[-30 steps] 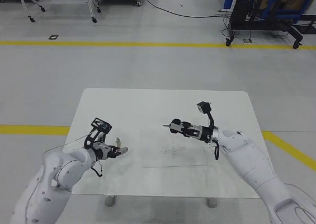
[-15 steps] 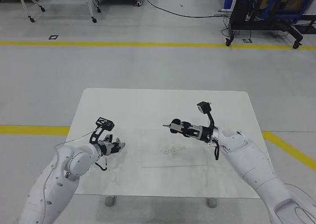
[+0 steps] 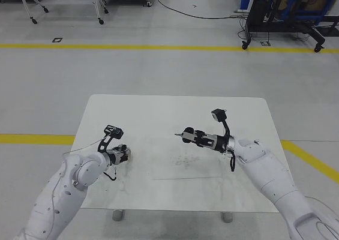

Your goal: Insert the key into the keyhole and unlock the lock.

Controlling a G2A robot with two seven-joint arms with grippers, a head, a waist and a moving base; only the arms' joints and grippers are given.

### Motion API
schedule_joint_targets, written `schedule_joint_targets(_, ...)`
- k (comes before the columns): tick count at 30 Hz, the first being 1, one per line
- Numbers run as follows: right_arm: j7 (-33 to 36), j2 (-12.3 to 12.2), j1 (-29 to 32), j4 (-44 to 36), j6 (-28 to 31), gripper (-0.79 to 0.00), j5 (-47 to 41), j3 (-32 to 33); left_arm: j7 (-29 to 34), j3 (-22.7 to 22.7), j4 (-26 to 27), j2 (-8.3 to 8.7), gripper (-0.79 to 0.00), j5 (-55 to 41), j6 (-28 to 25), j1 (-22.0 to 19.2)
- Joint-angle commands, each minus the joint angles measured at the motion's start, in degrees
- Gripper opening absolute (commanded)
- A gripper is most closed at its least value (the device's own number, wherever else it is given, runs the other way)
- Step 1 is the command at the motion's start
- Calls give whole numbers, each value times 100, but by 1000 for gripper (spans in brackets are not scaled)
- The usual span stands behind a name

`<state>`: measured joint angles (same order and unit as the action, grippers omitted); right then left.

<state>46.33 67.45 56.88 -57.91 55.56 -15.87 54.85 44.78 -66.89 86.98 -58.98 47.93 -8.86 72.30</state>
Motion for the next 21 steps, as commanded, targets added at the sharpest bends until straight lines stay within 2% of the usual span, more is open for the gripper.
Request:
schedule_joint_targets(1,0,0,0,0,0,-785,0,0,42,-65,65,8,-785,-62,39,29)
schedule_joint_targets(9,0,0,0,0,0,-785,0,0,-40,-221,199,22,-785,-234,10,172)
schedule_joint_targets(19,0,0,0,0,0,-785,0,0,-1592,-598,218,-34,-785,-1498,-672,383)
schedule_joint_targets(21,0,0,0,0,0,-785,0,0,-1655,-604,250,-34,-785,-1455,-698,397)
